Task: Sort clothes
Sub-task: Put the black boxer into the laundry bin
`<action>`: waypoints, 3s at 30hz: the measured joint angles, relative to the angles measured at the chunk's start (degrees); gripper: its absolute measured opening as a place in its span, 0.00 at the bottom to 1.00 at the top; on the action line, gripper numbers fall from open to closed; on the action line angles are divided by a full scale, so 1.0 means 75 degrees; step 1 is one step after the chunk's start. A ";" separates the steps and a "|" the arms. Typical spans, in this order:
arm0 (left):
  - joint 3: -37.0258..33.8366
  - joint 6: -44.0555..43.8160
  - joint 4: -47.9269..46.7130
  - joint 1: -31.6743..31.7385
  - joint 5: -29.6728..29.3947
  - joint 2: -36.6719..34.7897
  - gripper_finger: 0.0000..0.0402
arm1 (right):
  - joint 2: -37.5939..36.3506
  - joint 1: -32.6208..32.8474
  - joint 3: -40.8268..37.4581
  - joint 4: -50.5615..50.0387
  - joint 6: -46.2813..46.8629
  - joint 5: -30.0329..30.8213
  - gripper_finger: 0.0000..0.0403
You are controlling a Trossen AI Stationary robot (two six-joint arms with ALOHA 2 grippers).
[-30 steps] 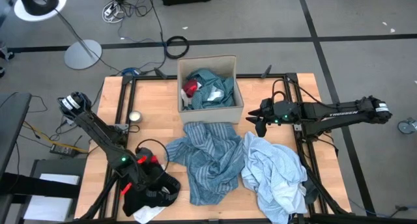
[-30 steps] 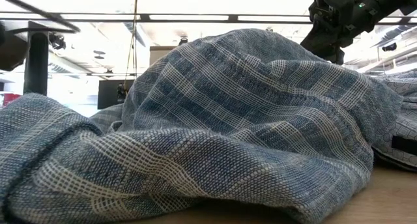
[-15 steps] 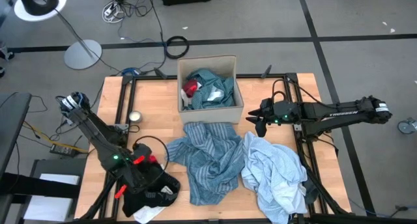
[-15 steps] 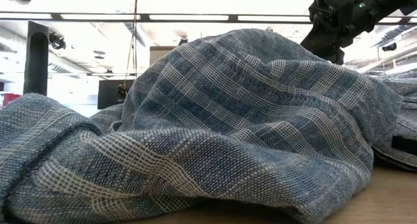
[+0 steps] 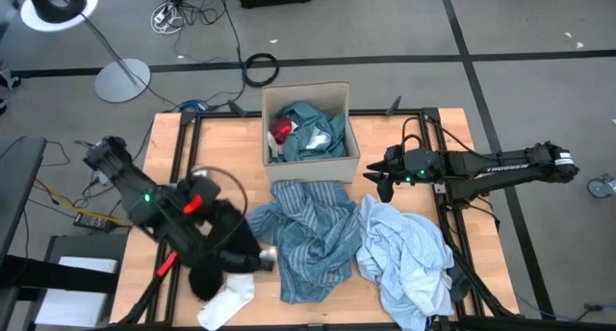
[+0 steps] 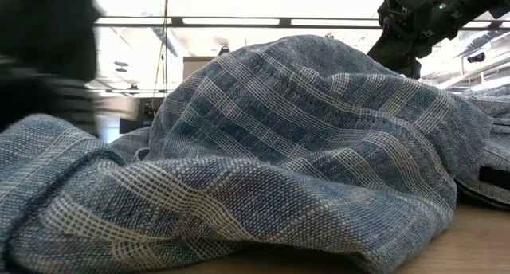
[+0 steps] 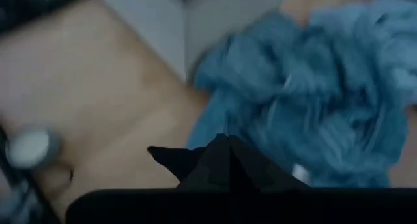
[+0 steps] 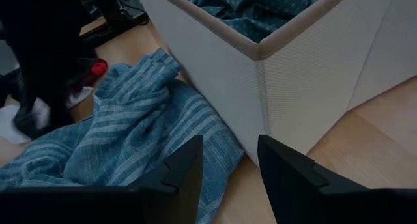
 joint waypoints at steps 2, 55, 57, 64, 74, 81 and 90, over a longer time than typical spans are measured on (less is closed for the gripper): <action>0.0334 0.0793 -0.0032 0.0403 -0.0238 -0.0015 0.00 | 0.0003 0.0000 0.0000 0.0000 -0.0003 0.0000 0.37; 0.3066 1.3252 0.9672 0.7677 0.2579 0.1071 0.00 | 0.0001 -0.0015 0.0000 -0.0031 -0.0353 0.0123 0.37; 0.3027 1.3106 0.9158 0.7674 0.2581 0.1146 0.00 | 0.0003 -0.0015 0.0003 -0.0032 -0.0362 0.0137 0.37; 0.2216 1.2424 0.7768 0.7674 0.2588 0.1411 0.00 | 0.0001 -0.0015 0.0003 -0.0032 -0.0393 0.0140 0.37; 0.0180 1.1682 0.8289 0.7677 0.2652 0.1946 0.00 | 0.0003 -0.0015 0.0000 -0.0016 -0.0356 0.0140 0.37; -0.0513 1.1003 0.8424 0.7865 0.3301 0.2783 0.11 | 0.0000 -0.0015 0.0000 -0.0052 -0.0350 0.0140 0.37; -0.0279 0.9458 0.8513 0.8465 0.5415 0.3801 0.31 | 0.0003 -0.0012 0.0000 -0.0051 -0.0343 0.0137 0.37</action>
